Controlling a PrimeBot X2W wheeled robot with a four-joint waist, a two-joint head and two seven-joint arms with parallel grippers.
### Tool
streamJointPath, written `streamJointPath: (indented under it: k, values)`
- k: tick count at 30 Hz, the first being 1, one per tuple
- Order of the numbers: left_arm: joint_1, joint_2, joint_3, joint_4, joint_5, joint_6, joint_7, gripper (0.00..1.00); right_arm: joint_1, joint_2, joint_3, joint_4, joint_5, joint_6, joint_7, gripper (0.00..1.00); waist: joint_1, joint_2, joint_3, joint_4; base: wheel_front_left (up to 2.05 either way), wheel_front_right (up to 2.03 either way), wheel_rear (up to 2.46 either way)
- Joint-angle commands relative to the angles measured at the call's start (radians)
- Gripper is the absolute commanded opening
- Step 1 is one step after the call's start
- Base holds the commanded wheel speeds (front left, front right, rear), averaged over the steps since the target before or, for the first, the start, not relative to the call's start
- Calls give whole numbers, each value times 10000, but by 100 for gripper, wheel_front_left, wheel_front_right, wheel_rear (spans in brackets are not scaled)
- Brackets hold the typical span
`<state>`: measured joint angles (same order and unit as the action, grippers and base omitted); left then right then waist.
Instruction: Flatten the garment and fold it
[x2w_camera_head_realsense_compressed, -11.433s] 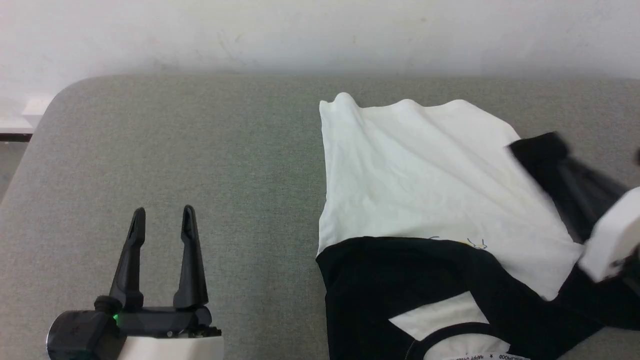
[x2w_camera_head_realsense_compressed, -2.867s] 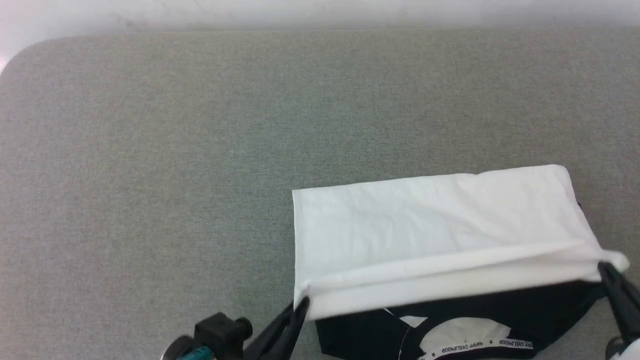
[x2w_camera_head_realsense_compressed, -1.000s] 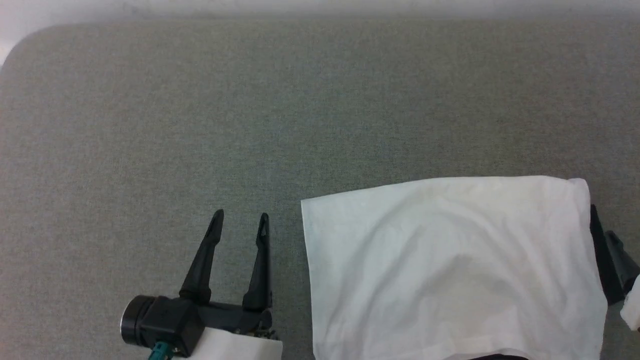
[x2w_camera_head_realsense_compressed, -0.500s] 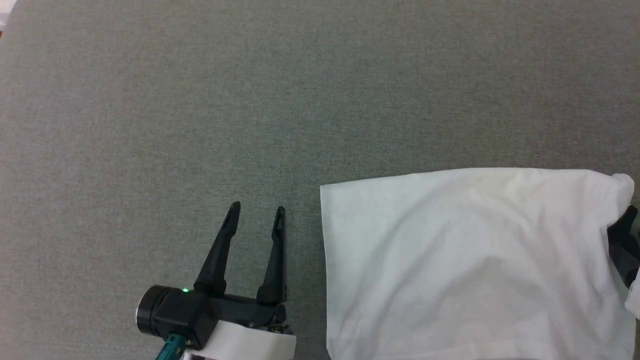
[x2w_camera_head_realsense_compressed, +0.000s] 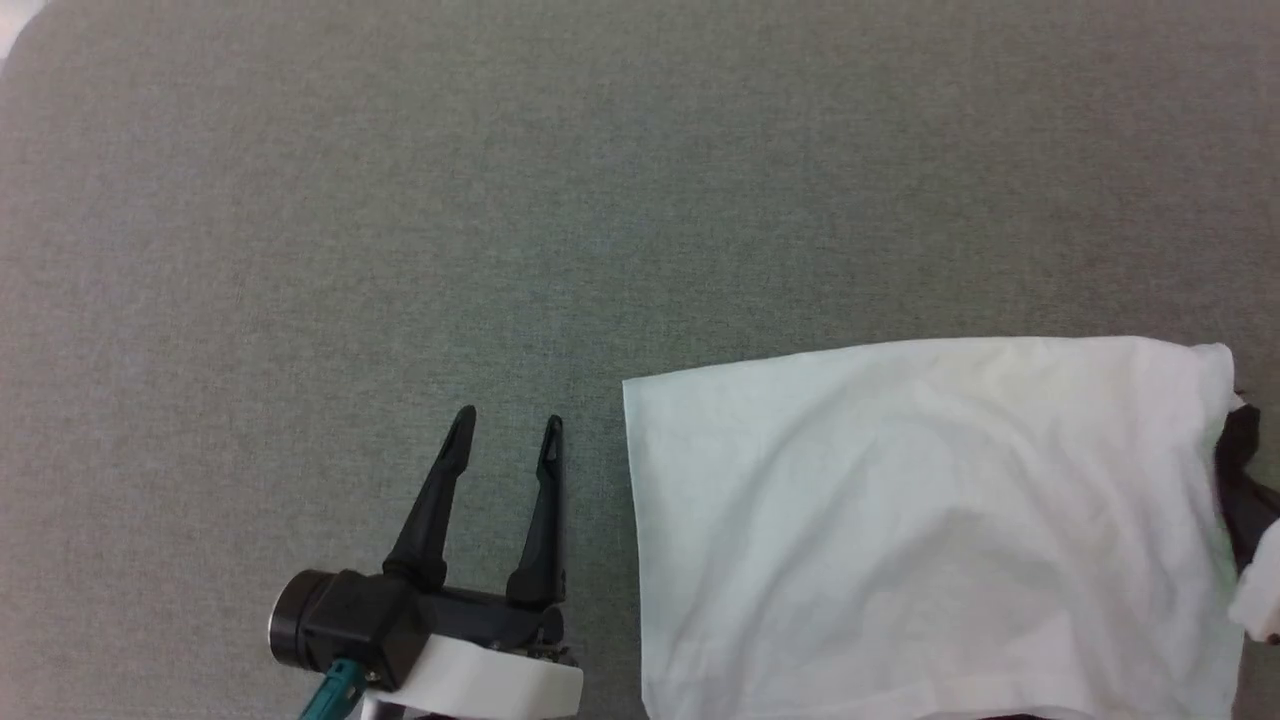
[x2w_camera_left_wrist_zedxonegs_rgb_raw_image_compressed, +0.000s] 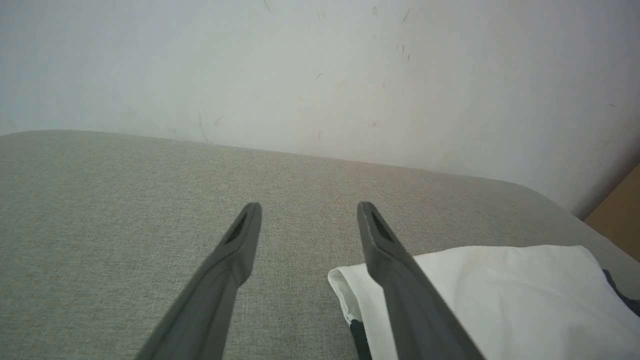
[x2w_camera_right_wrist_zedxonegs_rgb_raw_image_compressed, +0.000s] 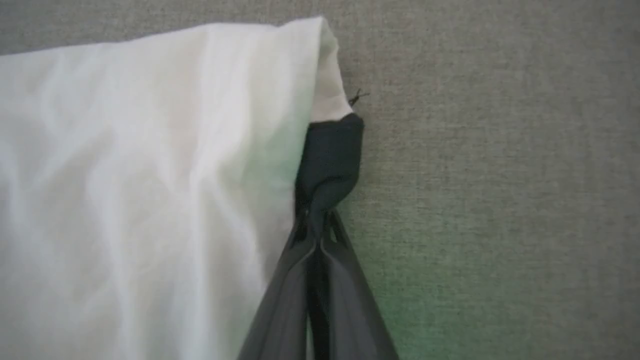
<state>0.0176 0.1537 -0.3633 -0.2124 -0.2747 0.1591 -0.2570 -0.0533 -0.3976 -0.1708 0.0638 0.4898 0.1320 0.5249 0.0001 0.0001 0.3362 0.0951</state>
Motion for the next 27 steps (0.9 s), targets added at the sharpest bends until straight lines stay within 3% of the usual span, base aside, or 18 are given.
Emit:
streamJointPath:
  k: [1,9,14,19,27]
  values:
    - [-45,-13,41,36,-56,-66,-47,100,-106,-1,-194,199,-201,-13,-147,0,-1,-1,-160,-109,0,0,0]
    - [198,154,152,127,-144,-96,-41,100,-271,-85,-1640,1366,-987,-13,-862,0,-1,-1,-689,-174,0,0,0]
    - [450,247,194,127,-280,-76,37,100,-96,108,-1702,1352,-935,-13,-921,0,-1,-1,-1161,-243,0,0,0]
    - [681,285,179,183,-494,-142,79,100,286,557,-1212,544,-515,-13,-552,0,-1,-1,-1694,-332,0,0,0]
    - [1037,307,238,295,-807,-196,66,100,933,1125,-185,-1790,134,-13,753,0,-1,-1,-2445,-294,0,0,0]
